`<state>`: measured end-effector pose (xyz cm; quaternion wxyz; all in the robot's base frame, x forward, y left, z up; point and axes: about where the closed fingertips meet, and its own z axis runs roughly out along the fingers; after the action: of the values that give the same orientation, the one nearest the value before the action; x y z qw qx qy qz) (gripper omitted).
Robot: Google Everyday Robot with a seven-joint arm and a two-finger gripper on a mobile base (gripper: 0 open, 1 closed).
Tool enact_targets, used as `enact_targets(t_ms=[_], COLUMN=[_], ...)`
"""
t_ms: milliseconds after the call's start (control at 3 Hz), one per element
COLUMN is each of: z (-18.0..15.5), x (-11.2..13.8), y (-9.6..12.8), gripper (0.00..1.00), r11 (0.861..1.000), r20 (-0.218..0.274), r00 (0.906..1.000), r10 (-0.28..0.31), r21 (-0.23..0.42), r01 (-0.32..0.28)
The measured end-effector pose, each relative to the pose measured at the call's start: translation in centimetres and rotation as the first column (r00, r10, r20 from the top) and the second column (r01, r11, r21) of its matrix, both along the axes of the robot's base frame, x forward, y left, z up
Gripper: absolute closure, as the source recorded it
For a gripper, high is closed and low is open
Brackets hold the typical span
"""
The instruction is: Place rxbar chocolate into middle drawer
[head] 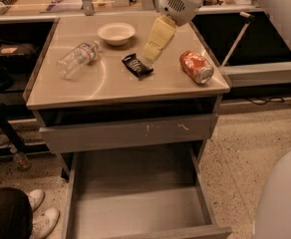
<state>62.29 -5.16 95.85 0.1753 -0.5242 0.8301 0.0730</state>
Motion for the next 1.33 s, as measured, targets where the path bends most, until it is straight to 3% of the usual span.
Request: enact_targets(t_ms=[333,667,1333], z=[-0.6,-2.0,-7.1], x=[0.5,2.6,7.3], y=[0.5,1.5,5.1], gripper=[0.00,0.00,0.00], r11=[1.000,0.998,0.996], r20=[-0.003,-0.027,-0.113], r00=[1.0000,0.9992,0.9914], r10=[0.003,-0.031,-0.066], r21=[0.013,0.050,0.050], r01=[-0.003,0.032,0.072])
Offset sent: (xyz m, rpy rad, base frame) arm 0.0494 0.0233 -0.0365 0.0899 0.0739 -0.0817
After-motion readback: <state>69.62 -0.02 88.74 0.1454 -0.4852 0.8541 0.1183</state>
